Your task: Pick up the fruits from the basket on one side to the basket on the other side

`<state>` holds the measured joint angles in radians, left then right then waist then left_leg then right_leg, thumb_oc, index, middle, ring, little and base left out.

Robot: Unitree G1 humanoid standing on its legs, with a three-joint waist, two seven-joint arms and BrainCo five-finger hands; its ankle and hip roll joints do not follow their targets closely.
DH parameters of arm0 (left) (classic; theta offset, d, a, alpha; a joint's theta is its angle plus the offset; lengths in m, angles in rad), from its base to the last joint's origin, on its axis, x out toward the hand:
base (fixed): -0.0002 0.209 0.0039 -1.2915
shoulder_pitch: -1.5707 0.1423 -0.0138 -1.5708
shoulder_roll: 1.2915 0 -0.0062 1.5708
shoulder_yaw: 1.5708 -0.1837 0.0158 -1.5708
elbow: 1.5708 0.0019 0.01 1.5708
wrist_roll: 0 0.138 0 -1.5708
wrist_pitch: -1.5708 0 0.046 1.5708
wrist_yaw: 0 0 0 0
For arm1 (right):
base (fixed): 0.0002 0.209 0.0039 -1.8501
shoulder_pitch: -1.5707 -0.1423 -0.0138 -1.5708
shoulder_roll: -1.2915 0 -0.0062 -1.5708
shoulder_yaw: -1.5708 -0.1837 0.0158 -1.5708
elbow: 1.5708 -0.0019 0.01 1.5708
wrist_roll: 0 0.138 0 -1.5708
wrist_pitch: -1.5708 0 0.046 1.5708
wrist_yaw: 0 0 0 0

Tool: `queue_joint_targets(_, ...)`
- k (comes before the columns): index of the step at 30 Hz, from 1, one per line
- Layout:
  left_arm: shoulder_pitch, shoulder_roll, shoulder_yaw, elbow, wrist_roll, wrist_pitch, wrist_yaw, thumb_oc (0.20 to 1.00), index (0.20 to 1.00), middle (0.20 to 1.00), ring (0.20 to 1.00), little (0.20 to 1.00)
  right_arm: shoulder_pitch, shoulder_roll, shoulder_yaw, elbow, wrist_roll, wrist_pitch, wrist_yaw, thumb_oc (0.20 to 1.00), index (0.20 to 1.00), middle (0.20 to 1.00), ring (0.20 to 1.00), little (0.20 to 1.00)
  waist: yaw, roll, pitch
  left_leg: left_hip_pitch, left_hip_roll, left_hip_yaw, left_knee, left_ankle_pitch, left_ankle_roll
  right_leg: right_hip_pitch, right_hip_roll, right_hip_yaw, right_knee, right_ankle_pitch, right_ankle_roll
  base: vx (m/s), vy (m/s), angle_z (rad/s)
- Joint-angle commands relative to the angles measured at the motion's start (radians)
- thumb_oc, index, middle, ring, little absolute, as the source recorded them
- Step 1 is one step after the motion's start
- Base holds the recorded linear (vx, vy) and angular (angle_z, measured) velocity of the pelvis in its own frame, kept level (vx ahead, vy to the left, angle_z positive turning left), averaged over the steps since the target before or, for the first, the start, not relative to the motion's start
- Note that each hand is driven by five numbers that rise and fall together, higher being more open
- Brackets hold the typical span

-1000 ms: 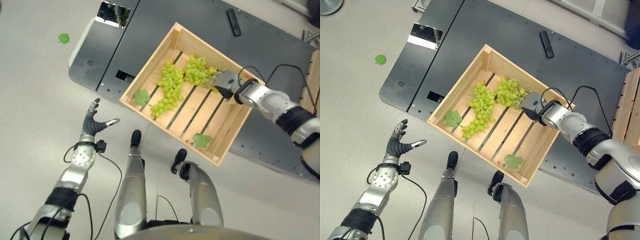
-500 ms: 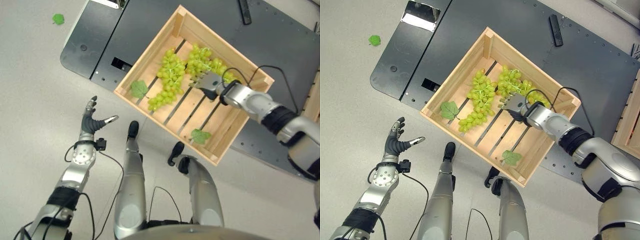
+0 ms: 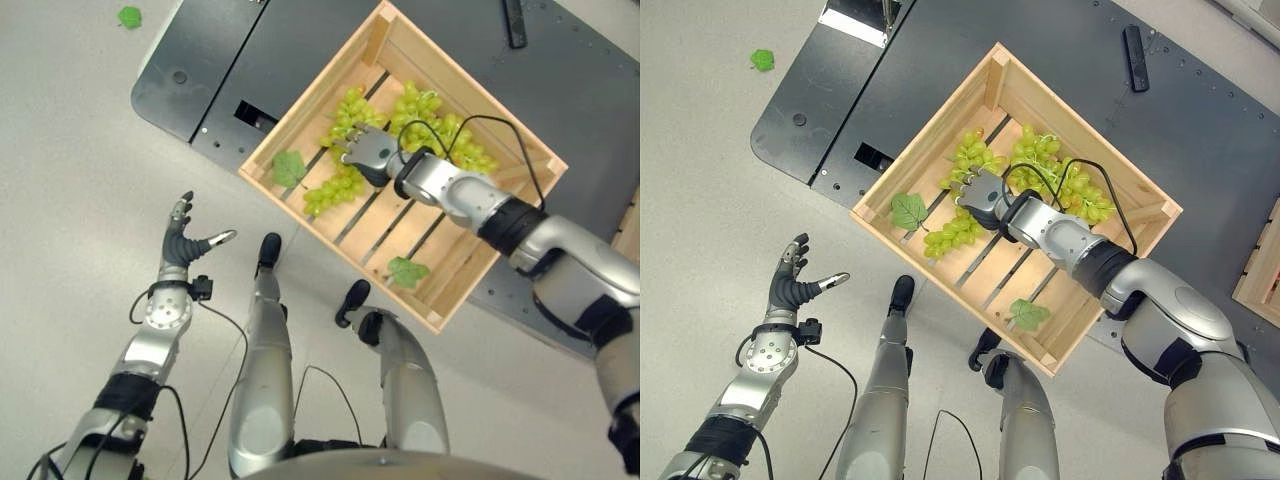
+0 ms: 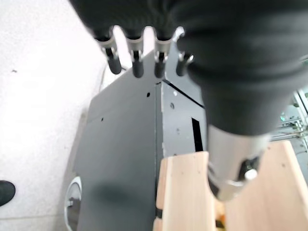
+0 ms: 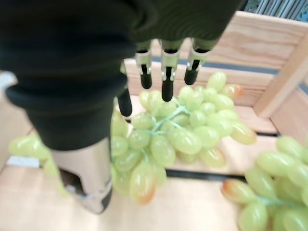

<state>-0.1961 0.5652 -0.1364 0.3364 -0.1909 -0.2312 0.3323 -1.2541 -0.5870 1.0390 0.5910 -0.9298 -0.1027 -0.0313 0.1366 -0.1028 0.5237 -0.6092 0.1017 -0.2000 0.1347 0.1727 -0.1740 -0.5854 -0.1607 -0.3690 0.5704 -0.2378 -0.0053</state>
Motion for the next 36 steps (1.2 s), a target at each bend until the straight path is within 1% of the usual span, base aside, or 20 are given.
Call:
queue_joint_targets(1,-0.018,0.017,0.001,-0.077,-0.04,-0.057,0.004,1.0,1.0,1.0,1.0,1.0,-0.092,-0.027,0.044,-0.023,0.032,-0.001,-0.01,1.0,1.0,1.0,1.0,1.0,0.021,-0.038,-0.004,0.084,-0.011,0.012,0.051,-0.128,0.046,0.08,0.012,-0.009,-0.175,0.064,0.081,0.01,-0.018,0.04)
queue_joint_targets(5,-0.032,0.024,-0.01,-0.085,-0.037,-0.055,0.0,1.0,1.0,1.0,1.0,1.0,-0.108,-0.029,0.061,-0.022,0.049,-0.003,-0.001,1.0,1.0,1.0,1.0,1.0,0.031,-0.042,-0.004,0.081,-0.012,-0.003,0.037,-0.117,0.043,0.082,0.012,-0.022,-0.179,0.063,0.081,0.02,-0.037,0.08)
queue_joint_targets(9,-0.028,0.026,-0.01,-0.093,-0.039,-0.057,-0.003,1.0,1.0,1.0,1.0,1.0,-0.117,-0.023,0.066,-0.013,0.051,-0.002,0.001,1.0,1.0,1.0,1.0,1.0,0.036,-0.044,-0.004,0.072,-0.016,-0.01,0.039,-0.118,0.044,0.077,0.01,-0.028,-0.176,0.062,0.081,0.01,-0.015,0.13)
queue_joint_targets(15,-0.026,0.022,-0.015,-0.101,-0.04,-0.055,-0.008,1.0,1.0,1.0,1.0,1.0,-0.107,-0.025,0.067,0.017,0.059,0.001,0.008,1.0,1.0,1.0,1.0,1.0,0.041,-0.034,-0.004,0.05,-0.023,-0.021,0.042,-0.116,0.046,0.064,0.004,-0.035,-0.17,0.061,0.082,0.0,0.002,0.06)
queue_joint_targets(20,-0.025,0.016,-0.009,-0.106,-0.044,-0.052,-0.01,1.0,1.0,1.0,1.0,1.0,-0.094,-0.057,0.072,0.018,0.083,-0.006,0.03,1.0,1.0,1.0,1.0,1.0,0.037,-0.03,-0.004,0.039,-0.028,-0.024,0.051,-0.121,0.049,0.055,0.0,-0.037,-0.159,0.057,0.081,0.0,0.0,0.0)
queue_joint_targets(21,-0.025,0.018,-0.009,-0.111,-0.039,-0.051,-0.012,1.0,1.0,1.0,1.0,1.0,-0.09,-0.088,0.084,0.012,0.091,-0.015,0.041,1.0,1.0,1.0,1.0,1.0,0.034,-0.032,-0.004,0.035,-0.03,-0.025,0.055,-0.124,0.049,0.053,-0.002,-0.037,-0.159,0.056,0.081,0.0,0.0,0.0)
queue_joint_targets(22,-0.025,0.017,-0.009,-0.111,-0.039,-0.05,-0.012,1.0,1.0,1.0,1.0,1.0,-0.09,-0.089,0.084,0.01,0.092,-0.015,0.042,1.0,1.0,1.0,1.0,1.0,0.034,-0.031,-0.004,0.035,-0.031,-0.025,0.055,-0.124,0.05,0.052,-0.002,-0.037,-0.159,0.056,0.081,0.01,0.013,0.03)
queue_joint_targets(23,-0.025,0.02,-0.008,-0.116,-0.032,-0.047,-0.016,1.0,1.0,1.0,1.0,1.0,-0.089,-0.121,0.092,-0.009,0.098,-0.023,0.056,1.0,1.0,1.0,1.0,1.0,0.03,-0.034,-0.004,0.03,-0.032,-0.028,0.061,-0.126,0.049,0.049,-0.004,-0.038,-0.158,0.057,0.082,0.01,0.004,0.05)
queue_joint_targets(24,-0.025,0.02,-0.009,-0.116,-0.032,-0.047,-0.016,1.0,1.0,1.0,1.0,1.0,-0.089,-0.124,0.092,-0.011,0.098,-0.023,0.058,1.0,1.0,1.0,1.0,1.0,0.03,-0.033,-0.004,0.029,-0.032,-0.028,0.061,-0.126,0.049,0.049,-0.004,-0.038,-0.157,0.056,0.083,0.02,0.001,0.05)
queue_joint_targets(27,-0.029,0.023,-0.005,-0.119,-0.026,-0.042,-0.014,1.0,1.0,1.0,1.0,1.0,-0.091,-0.175,0.103,-0.031,0.114,-0.028,0.077,1.0,1.0,1.0,1.0,1.0,0.024,-0.042,-0.004,0.022,-0.034,-0.03,0.063,-0.125,0.048,0.046,-0.005,-0.039,-0.157,0.057,0.083,0.01,0.004,0.06)
queue_joint_targets(31,-0.018,0.033,0.005,-0.124,-0.01,-0.032,-0.022,1.0,1.0,1.0,1.0,1.0,-0.114,-0.253,0.131,-0.082,0.14,-0.044,0.101,1.0,1.0,1.0,1.0,1.0,0.016,-0.062,-0.004,0.029,-0.033,-0.03,0.057,-0.124,0.046,0.054,-0.006,-0.042,-0.164,0.06,0.084,0.02,0.0,0.08)
queue_joint_targets(33,-0.012,0.041,0.018,-0.129,-0.002,-0.03,-0.028,1.0,1.0,1.0,1.0,1.0,-0.117,-0.315,0.152,-0.13,0.169,-0.061,0.123,1.0,1.0,1.0,1.0,1.0,0.01,-0.077,-0.004,0.035,-0.033,-0.032,0.057,-0.127,0.045,0.062,-0.005,-0.042,-0.163,0.058,0.083,0.02,-0.009,0.08)
queue_joint_targets(34,-0.012,0.04,0.018,-0.13,-0.002,-0.03,-0.028,1.0,1.0,1.0,1.0,1.0,-0.117,-0.318,0.152,-0.133,0.17,-0.06,0.125,1.0,1.0,1.0,1.0,1.0,0.01,-0.076,-0.004,0.035,-0.033,-0.032,0.057,-0.127,0.045,0.062,-0.006,-0.043,-0.163,0.058,0.083,0.02,-0.013,0.07)
queue_joint_targets(36,-0.015,0.045,0.025,-0.128,0.001,-0.027,-0.03,1.0,1.0,1.0,1.0,1.0,-0.106,-0.35,0.162,-0.145,0.191,-0.068,0.142,1.0,1.0,1.0,1.0,1.0,0.005,-0.086,-0.004,0.039,-0.034,-0.034,0.056,-0.127,0.044,0.069,-0.006,-0.046,-0.163,0.057,0.083,0.02,-0.011,0.05)
